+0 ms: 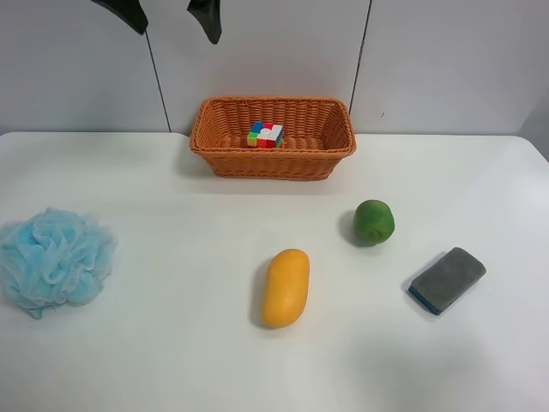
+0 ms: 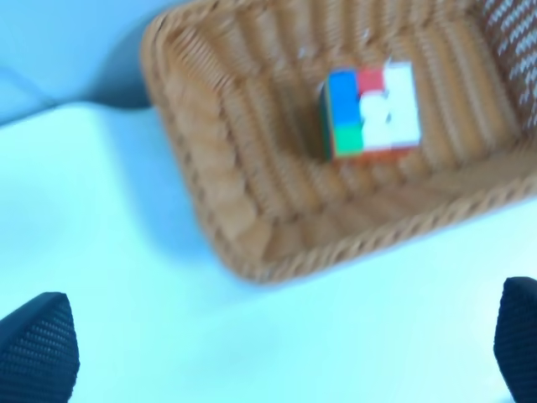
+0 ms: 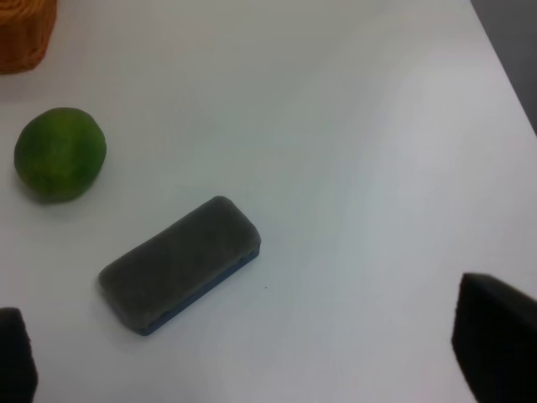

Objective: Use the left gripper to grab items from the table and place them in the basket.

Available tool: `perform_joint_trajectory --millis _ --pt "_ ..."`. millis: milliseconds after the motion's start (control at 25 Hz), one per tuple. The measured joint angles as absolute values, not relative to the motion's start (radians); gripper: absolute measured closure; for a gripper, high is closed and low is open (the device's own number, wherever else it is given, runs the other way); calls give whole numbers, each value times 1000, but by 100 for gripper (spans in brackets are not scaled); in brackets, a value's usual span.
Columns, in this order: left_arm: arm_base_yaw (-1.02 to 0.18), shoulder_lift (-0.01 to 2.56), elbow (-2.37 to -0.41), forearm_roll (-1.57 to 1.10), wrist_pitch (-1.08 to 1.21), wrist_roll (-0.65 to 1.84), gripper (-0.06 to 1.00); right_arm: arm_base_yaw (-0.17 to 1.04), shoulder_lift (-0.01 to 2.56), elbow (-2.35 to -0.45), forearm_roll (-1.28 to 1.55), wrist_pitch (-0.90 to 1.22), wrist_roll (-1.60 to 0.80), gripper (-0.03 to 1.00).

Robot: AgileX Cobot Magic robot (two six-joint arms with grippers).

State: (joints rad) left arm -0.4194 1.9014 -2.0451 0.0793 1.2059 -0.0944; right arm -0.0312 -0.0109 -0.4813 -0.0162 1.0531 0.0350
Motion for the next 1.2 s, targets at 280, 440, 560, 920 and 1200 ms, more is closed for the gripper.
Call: perform_joint_trajectory --millis 280,440,560,920,1200 --pt "-303 1458 -1513 -15 1204 44 -5 -31 -11 -481 -16 1053 35 -3" --pt "-223 1167 -1255 -52 1182 97 -5 -31 -11 -481 -16 1053 35 -3" --pt "-185 971 -1122 -43 1195 103 -5 -31 -11 -481 -16 1053 35 -3" --pt "-172 502 -886 72 1208 104 -5 -31 -11 -481 -16 1053 35 -3" --pt "-85 317 -688 79 1090 104 -5 -31 -11 -481 -16 1053 35 -3"
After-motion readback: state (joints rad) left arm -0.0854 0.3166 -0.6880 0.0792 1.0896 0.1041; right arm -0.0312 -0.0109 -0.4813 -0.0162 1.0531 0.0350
